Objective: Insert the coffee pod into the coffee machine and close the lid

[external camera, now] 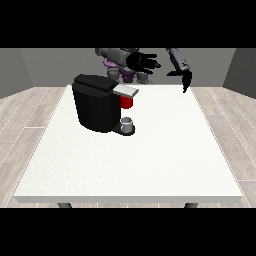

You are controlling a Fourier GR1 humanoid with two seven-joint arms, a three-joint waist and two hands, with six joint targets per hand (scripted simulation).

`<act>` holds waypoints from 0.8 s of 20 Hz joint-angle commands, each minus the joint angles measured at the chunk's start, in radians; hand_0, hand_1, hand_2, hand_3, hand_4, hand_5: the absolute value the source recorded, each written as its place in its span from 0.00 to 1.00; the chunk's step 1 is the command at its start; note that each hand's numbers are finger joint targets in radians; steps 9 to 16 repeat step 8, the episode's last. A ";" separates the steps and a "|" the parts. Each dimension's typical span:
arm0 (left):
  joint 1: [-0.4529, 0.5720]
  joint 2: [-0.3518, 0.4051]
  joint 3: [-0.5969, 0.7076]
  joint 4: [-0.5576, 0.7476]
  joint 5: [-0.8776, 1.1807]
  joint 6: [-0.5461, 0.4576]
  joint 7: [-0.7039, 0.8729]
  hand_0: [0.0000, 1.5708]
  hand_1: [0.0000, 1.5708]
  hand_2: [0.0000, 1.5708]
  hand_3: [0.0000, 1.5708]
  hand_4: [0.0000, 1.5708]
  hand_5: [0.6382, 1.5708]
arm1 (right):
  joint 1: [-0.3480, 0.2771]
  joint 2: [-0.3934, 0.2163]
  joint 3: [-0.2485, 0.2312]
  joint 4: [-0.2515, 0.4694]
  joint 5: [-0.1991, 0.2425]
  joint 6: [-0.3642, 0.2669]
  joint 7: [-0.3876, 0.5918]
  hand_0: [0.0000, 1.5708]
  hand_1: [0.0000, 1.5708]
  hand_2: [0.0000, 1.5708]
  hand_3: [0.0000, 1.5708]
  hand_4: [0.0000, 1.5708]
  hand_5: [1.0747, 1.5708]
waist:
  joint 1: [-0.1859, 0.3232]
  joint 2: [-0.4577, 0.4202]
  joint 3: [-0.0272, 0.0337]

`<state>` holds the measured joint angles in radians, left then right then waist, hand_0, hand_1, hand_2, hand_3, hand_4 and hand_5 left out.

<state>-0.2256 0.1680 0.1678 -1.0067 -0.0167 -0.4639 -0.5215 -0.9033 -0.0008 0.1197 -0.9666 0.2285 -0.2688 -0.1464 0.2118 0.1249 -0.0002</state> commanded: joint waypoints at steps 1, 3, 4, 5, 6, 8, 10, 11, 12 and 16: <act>0.011 0.004 -0.005 0.058 -0.018 -0.005 -0.063 0.00 0.00 0.00 0.00 0.19 1.00 | 0.066 0.001 0.122 -0.037 -0.056 0.023 0.009 0.00 0.00 0.00 0.00 0.30 1.00 | -0.021 -0.029 -0.0002; 0.035 -0.035 -0.047 -0.003 -0.029 0.002 -0.031 0.00 0.00 0.00 0.00 0.11 1.00 | 0.135 0.001 0.148 -0.008 -0.049 0.007 -0.089 0.00 0.00 0.00 0.00 0.31 1.00 | 0.016 -0.028 0.0003; 0.014 0.001 -0.014 0.069 -0.023 -0.009 -0.054 0.00 0.00 0.00 0.00 0.11 1.00 | 0.145 0.001 0.242 -0.071 -0.093 0.010 -0.012 0.00 0.00 0.00 0.00 0.34 1.00 | -0.004 -0.059 -0.0003; -0.002 -0.009 -0.022 0.054 -0.020 -0.014 -0.058 0.00 0.00 0.00 0.00 0.11 1.00 | 0.155 0.001 0.239 -0.076 -0.104 0.045 -0.112 0.00 0.00 0.00 0.00 0.32 1.00 | 0.005 -0.002 0.0000; 0.004 -0.020 -0.008 0.065 -0.010 0.013 -0.015 0.00 0.00 0.00 0.00 0.11 1.00 | 0.179 0.001 0.285 -0.100 -0.121 0.081 -0.070 0.00 0.00 0.00 0.00 0.31 1.00 | -0.014 -0.067 0.0001; 0.039 -0.030 -0.019 0.081 -0.030 0.023 -0.068 0.00 0.00 0.00 0.00 0.11 1.00 | 0.295 0.001 0.348 -0.161 -0.181 0.082 -0.170 0.00 0.00 0.00 0.00 0.29 1.00 | -0.033 -0.057 0.0003; 0.039 -0.030 -0.019 0.081 -0.030 0.023 -0.068 0.00 0.00 0.00 0.00 0.11 1.00 | 0.295 0.001 0.348 -0.161 -0.181 0.082 -0.170 0.00 0.00 0.00 0.00 0.29 1.00 | -0.033 -0.057 0.0003; 0.039 -0.030 -0.019 0.081 -0.030 0.023 -0.068 0.00 0.00 0.00 0.00 0.11 1.00 | 0.295 0.001 0.348 -0.161 -0.181 0.082 -0.170 0.00 0.00 0.00 0.00 0.29 1.00 | -0.033 -0.057 0.0003; 0.039 -0.030 -0.019 0.081 -0.030 0.023 -0.068 0.00 0.00 0.00 0.00 0.11 1.00 | 0.295 0.001 0.348 -0.161 -0.181 0.082 -0.170 0.00 0.00 0.00 0.00 0.29 1.00 | -0.033 -0.057 0.0003; 0.039 -0.030 -0.019 0.081 -0.030 0.023 -0.068 0.00 0.00 0.00 0.00 0.11 1.00 | 0.295 0.001 0.348 -0.161 -0.181 0.082 -0.170 0.00 0.00 0.00 0.00 0.29 1.00 | -0.033 -0.057 0.0003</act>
